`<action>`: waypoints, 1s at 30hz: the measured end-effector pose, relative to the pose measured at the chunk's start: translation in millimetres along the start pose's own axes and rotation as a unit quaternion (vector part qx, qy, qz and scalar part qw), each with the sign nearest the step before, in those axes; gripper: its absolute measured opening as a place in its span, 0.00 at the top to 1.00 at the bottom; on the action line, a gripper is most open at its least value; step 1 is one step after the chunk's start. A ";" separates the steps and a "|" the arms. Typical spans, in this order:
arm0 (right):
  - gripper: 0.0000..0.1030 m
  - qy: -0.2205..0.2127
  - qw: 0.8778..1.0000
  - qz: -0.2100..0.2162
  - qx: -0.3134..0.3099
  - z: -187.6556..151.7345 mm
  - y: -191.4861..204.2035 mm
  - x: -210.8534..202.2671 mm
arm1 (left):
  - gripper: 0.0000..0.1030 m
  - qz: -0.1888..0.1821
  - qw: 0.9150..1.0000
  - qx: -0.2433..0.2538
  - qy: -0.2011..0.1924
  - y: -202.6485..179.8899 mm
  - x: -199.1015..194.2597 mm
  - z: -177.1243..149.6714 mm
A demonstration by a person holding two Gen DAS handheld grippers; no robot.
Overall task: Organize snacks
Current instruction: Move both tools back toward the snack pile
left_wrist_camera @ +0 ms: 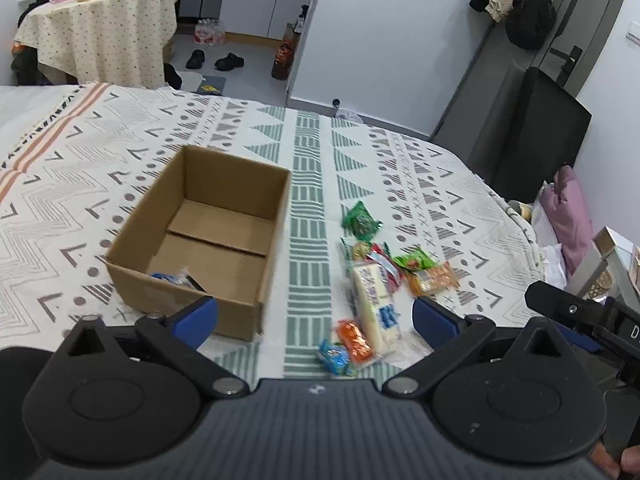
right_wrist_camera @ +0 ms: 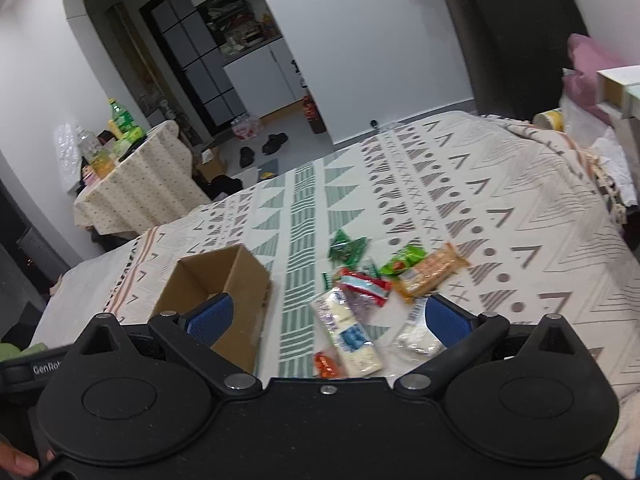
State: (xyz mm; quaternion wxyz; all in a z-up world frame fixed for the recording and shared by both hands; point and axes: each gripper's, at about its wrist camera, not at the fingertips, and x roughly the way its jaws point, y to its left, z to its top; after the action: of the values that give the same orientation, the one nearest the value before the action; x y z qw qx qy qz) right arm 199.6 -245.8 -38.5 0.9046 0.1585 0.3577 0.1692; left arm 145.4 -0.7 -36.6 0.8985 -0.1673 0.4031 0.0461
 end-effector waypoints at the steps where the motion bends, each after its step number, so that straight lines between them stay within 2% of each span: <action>1: 0.00 0.000 1.000 0.002 0.002 0.6 -2.8 -1.7 | 0.00 -0.001 1.000 0.000 0.000 -2.5 0.5 -1.1; 13: 0.00 0.027 0.999 0.000 0.036 -6.7 -50.1 6.1 | 0.01 0.009 1.000 0.014 0.011 -33.8 18.4 -17.3; 16: 0.02 0.035 0.999 0.002 0.042 -11.5 -58.4 14.9 | 0.02 0.008 1.000 0.012 0.017 -36.9 29.0 -22.5; 20: 0.09 0.056 0.997 0.002 0.058 -17.6 -71.6 31.4 | 0.04 0.009 0.999 0.006 0.031 -38.8 47.1 -27.6; 25: 0.13 0.067 0.995 0.010 0.075 -18.8 -79.5 45.1 | 0.22 0.021 0.999 -0.010 0.046 -34.7 72.2 -33.6; 30: 0.15 0.085 0.992 -0.005 0.095 -21.0 -88.6 62.8 | 0.33 0.025 0.997 -0.033 0.068 -27.5 98.8 -40.0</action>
State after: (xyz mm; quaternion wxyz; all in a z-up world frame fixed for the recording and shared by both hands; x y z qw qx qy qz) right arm 245.2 -295.1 -126.4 0.8527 0.2266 0.4485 0.1428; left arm 189.2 -45.2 -127.3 0.8615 -0.1891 0.4660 0.0700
